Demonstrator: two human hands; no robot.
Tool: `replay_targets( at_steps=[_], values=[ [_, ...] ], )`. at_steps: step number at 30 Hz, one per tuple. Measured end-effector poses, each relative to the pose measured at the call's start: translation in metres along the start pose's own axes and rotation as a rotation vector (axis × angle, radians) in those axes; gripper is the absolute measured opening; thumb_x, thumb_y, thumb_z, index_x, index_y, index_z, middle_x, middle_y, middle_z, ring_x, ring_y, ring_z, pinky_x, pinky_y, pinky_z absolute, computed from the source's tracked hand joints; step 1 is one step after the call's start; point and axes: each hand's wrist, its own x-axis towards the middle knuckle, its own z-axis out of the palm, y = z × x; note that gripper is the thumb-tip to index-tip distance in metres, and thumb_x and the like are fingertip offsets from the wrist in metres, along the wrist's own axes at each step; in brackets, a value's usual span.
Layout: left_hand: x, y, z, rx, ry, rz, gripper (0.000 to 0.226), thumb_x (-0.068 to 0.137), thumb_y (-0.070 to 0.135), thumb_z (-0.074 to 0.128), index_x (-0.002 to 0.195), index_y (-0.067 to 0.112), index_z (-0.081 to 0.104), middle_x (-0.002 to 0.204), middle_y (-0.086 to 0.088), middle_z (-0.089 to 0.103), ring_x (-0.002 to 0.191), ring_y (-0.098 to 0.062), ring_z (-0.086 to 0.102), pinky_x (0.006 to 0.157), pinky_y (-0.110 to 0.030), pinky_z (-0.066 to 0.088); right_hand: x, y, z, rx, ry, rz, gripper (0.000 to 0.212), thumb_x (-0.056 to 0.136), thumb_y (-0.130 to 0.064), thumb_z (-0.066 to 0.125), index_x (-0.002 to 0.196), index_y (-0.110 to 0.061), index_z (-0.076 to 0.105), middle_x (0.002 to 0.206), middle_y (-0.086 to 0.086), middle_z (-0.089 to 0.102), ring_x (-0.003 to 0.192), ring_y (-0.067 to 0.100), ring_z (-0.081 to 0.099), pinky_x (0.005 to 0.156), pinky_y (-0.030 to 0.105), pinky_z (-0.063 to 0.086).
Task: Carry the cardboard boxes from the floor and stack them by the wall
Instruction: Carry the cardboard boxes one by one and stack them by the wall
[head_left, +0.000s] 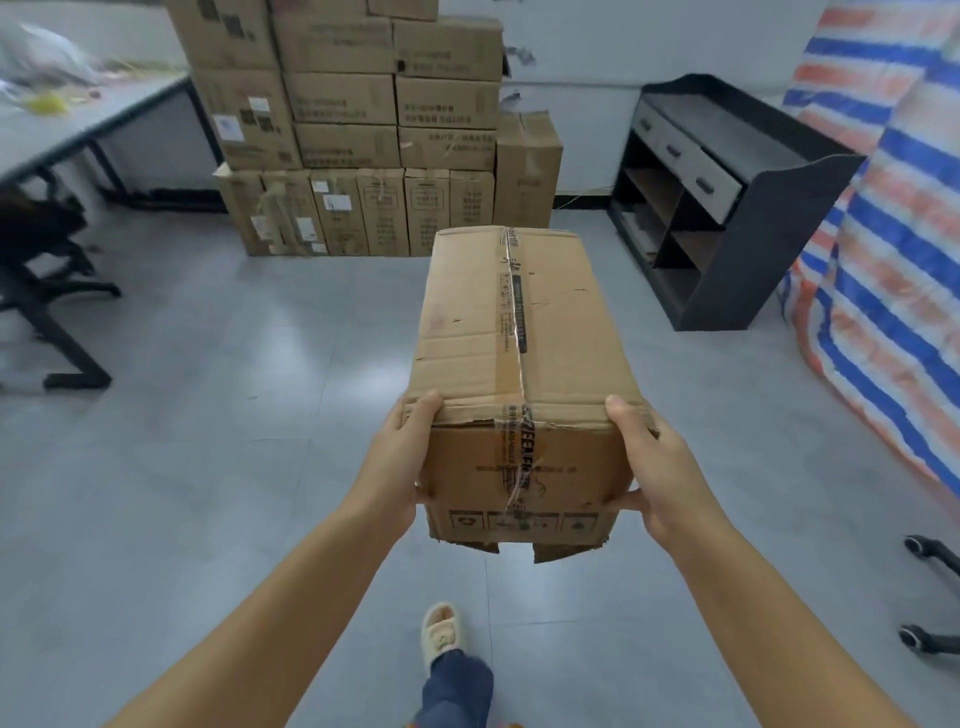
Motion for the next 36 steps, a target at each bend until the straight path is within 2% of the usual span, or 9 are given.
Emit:
replay_targets(
  at_steps=[3, 9, 14, 19, 23, 25, 28, 33, 36],
  values=[
    [0.067, 0.043, -0.001, -0.006, 0.003, 0.006, 0.021, 0.094, 0.042, 0.047, 0.110, 0.037, 0.061, 0.086, 0.019, 0.068, 0.068, 0.005, 0.065, 0.061, -0.038, 0.057, 0.068, -0.032, 0.033, -0.008, -0.015, -0.007, 0.022, 0.094, -0.046, 0.049, 0.111, -0.038, 0.060, 0.099, -0.013, 0.065, 0.089, 0.007, 0.060, 0.068, 0.050, 0.059],
    [0.187, 0.143, 0.002, -0.014, -0.001, 0.086, 0.023, 0.093, 0.044, 0.047, 0.111, 0.038, 0.061, 0.100, 0.014, 0.065, 0.078, 0.001, 0.064, 0.057, -0.036, 0.057, 0.187, -0.111, 0.093, 0.024, -0.032, -0.092, 0.014, 0.094, -0.045, 0.049, 0.101, -0.039, 0.060, 0.095, -0.013, 0.064, 0.086, 0.007, 0.061, 0.061, 0.042, 0.058],
    [0.274, 0.194, 0.015, -0.004, -0.022, 0.130, 0.024, 0.094, 0.042, 0.046, 0.113, 0.037, 0.061, 0.097, 0.014, 0.065, 0.063, 0.007, 0.064, 0.048, -0.031, 0.054, 0.278, -0.152, 0.122, 0.032, -0.034, -0.113, 0.009, 0.093, -0.046, 0.051, 0.093, -0.041, 0.059, 0.091, -0.017, 0.062, 0.082, 0.004, 0.059, 0.060, 0.040, 0.056],
    [0.378, 0.239, 0.042, -0.004, -0.019, 0.160, 0.024, 0.095, 0.042, 0.046, 0.115, 0.037, 0.059, 0.079, 0.021, 0.068, 0.062, 0.007, 0.064, 0.061, -0.036, 0.055, 0.387, -0.184, 0.144, 0.046, -0.014, -0.130, 0.007, 0.092, -0.047, 0.052, 0.094, -0.044, 0.058, 0.092, -0.017, 0.061, 0.084, 0.005, 0.059, 0.061, 0.042, 0.058],
    [0.474, 0.284, 0.077, -0.024, -0.014, 0.195, 0.022, 0.094, 0.043, 0.048, 0.110, 0.038, 0.061, 0.092, 0.017, 0.065, 0.070, 0.001, 0.065, 0.062, -0.039, 0.057, 0.492, -0.222, 0.155, 0.038, -0.021, -0.176, 0.008, 0.091, -0.048, 0.053, 0.094, -0.046, 0.060, 0.084, -0.019, 0.066, 0.080, 0.006, 0.063, 0.061, 0.044, 0.059],
    [0.521, 0.311, 0.096, -0.029, -0.009, 0.218, 0.021, 0.094, 0.043, 0.047, 0.108, 0.037, 0.062, 0.094, 0.015, 0.065, 0.065, 0.003, 0.065, 0.055, -0.036, 0.057, 0.546, -0.248, 0.161, 0.028, -0.030, -0.220, 0.007, 0.092, -0.047, 0.052, 0.093, -0.046, 0.059, 0.073, -0.026, 0.067, 0.070, -0.003, 0.065, 0.054, 0.037, 0.057],
    [0.586, 0.361, 0.121, -0.032, -0.009, 0.263, 0.029, 0.093, 0.044, 0.048, 0.118, 0.036, 0.059, 0.102, 0.013, 0.065, 0.073, 0.001, 0.066, 0.048, -0.032, 0.054, 0.620, -0.295, 0.171, 0.018, -0.023, -0.263, 0.011, 0.092, -0.047, 0.051, 0.101, -0.046, 0.057, 0.077, -0.023, 0.066, 0.072, 0.000, 0.063, 0.052, 0.032, 0.054],
    [0.683, 0.433, 0.149, -0.049, -0.006, 0.326, 0.040, 0.089, 0.047, 0.050, 0.127, 0.037, 0.053, 0.115, 0.010, 0.063, 0.093, -0.009, 0.064, 0.061, -0.038, 0.058, 0.726, -0.361, 0.194, 0.063, -0.037, -0.287, 0.051, 0.089, -0.050, 0.055, 0.137, -0.035, 0.046, 0.111, -0.014, 0.060, 0.087, 0.003, 0.058, 0.062, 0.038, 0.057],
    [0.739, 0.474, 0.162, -0.074, -0.008, 0.370, 0.043, 0.088, 0.047, 0.050, 0.129, 0.035, 0.053, 0.115, 0.009, 0.063, 0.092, -0.008, 0.064, 0.058, -0.038, 0.057, 0.784, -0.398, 0.210, 0.063, -0.031, -0.341, 0.047, 0.089, -0.049, 0.054, 0.134, -0.036, 0.049, 0.103, -0.020, 0.059, 0.080, -0.001, 0.061, 0.056, 0.034, 0.055]
  ],
)
